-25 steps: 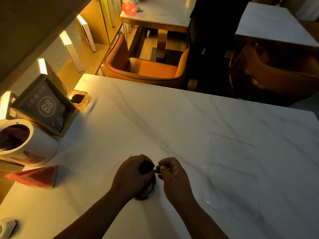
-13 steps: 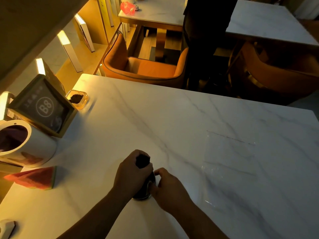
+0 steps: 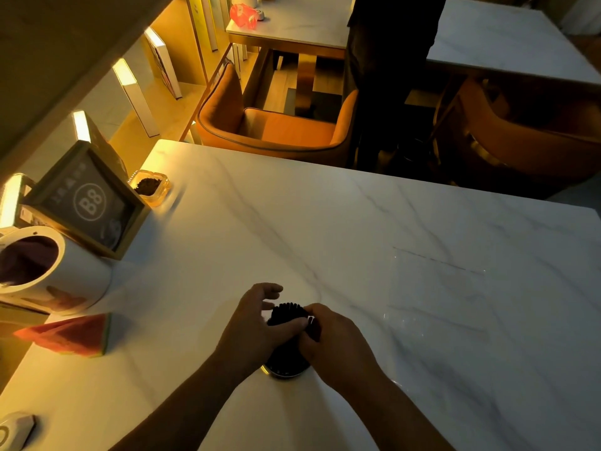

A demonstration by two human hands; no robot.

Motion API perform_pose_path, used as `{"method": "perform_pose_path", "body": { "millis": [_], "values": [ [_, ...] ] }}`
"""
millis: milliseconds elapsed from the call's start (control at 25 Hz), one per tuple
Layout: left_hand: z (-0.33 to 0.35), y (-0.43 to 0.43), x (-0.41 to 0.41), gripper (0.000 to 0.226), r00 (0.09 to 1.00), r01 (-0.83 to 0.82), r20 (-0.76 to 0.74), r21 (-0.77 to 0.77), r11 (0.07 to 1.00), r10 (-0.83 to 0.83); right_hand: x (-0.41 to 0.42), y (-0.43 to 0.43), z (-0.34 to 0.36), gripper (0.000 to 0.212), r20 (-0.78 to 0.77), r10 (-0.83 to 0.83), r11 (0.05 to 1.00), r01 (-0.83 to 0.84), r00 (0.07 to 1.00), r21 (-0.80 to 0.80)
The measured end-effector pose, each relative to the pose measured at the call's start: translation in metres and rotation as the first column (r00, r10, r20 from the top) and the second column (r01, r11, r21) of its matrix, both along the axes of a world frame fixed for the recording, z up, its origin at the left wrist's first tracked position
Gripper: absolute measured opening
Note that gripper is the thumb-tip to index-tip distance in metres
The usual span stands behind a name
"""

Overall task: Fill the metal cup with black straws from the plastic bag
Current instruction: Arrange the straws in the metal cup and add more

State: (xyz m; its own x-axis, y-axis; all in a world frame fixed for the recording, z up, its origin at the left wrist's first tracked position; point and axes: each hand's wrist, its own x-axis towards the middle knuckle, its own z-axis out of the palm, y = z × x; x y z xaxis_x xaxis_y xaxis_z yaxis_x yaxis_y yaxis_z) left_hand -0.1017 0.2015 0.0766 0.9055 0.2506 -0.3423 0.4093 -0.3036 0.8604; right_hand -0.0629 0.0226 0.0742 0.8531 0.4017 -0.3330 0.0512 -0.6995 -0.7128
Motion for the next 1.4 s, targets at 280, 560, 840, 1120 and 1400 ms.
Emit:
{"method": "perform_pose_path", "body": {
  "millis": [280,560,840,1120,1400],
  "values": [
    [0.006,0.025,-0.014,0.055,0.949,0.304,-0.043,0.376,0.875,-0.312,0.0,0.006,-0.003,0.028,-0.065,-0.05,0.995,0.055,0.997,0.088],
    [0.015,0.026,0.003,0.029,0.964,0.265,-0.082,0.305,0.915,-0.252,0.024,0.005,-0.001,0.022,-0.103,-0.003,1.0,0.005,0.995,0.023],
    [0.009,0.018,0.0,0.029,0.954,0.281,-0.027,0.426,0.86,-0.299,0.013,0.004,-0.006,0.015,0.034,-0.01,1.0,0.01,0.999,0.0],
    [0.018,0.019,-0.002,0.057,0.963,0.252,-0.045,0.489,0.835,-0.265,0.008,-0.006,0.003,0.04,0.085,-0.03,0.999,0.032,0.996,-0.028],
    [0.041,-0.035,0.026,0.086,0.916,0.235,0.072,0.7,0.675,-0.394,0.007,-0.059,0.02,0.068,0.393,-0.101,0.985,0.147,0.914,-0.089]
  ]
}}
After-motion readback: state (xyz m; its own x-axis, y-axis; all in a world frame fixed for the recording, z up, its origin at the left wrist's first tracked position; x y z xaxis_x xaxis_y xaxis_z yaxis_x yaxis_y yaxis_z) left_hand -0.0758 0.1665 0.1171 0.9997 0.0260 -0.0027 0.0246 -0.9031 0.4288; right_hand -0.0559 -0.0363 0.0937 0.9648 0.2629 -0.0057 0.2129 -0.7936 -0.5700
